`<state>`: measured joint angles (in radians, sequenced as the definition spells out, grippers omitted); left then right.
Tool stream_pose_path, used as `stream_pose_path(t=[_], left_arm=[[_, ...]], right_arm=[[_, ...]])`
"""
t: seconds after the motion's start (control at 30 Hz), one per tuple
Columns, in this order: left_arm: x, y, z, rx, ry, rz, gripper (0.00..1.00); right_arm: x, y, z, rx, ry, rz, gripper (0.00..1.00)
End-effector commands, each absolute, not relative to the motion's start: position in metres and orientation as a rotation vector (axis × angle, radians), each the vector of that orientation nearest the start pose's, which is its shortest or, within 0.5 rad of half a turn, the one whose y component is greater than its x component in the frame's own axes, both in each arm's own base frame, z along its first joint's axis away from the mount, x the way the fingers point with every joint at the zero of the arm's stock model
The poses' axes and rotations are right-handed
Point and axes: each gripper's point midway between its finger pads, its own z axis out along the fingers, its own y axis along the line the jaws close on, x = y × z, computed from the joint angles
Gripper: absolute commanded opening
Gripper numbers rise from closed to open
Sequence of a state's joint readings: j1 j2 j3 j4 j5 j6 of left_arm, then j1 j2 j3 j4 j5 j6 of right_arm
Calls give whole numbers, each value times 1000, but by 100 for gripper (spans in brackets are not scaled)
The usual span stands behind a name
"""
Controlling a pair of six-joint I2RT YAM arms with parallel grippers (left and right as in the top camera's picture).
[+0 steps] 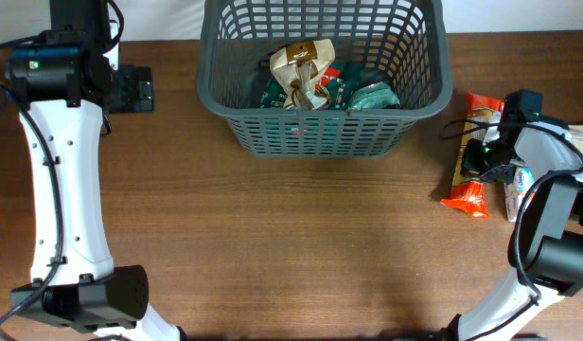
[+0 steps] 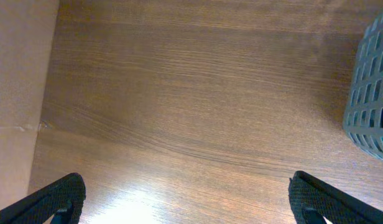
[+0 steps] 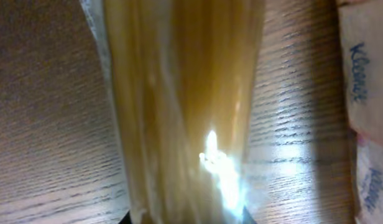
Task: Pack container
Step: 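Lift the spaghetti pack with the right gripper and place it in the basket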
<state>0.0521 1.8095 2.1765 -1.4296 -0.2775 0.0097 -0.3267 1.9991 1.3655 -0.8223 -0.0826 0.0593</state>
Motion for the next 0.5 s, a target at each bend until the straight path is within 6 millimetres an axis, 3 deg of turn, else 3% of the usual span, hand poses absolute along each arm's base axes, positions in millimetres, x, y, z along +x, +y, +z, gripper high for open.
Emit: stream_pose_path(t=[0.0, 0.1, 0.17, 0.3, 0.37, 0.47], left_arm=[[403, 69, 301, -166, 2622, 383, 99], [403, 69, 301, -166, 2623, 383, 99], [403, 69, 301, -166, 2623, 383, 99], [403, 69, 301, -166, 2622, 383, 99], [403, 69, 301, -166, 2622, 383, 99], [403, 69, 301, -166, 2623, 383, 99]], right_arm=[[366, -101, -8, 670, 3017, 192, 4], [382, -103, 21, 657, 2965, 212, 4], [396, -102, 53, 635, 2909, 244, 4], [422, -106, 140, 575, 2761, 248, 4], [426, -106, 176, 551, 2701, 240, 4], [426, -100, 249, 486, 2575, 250, 4]])
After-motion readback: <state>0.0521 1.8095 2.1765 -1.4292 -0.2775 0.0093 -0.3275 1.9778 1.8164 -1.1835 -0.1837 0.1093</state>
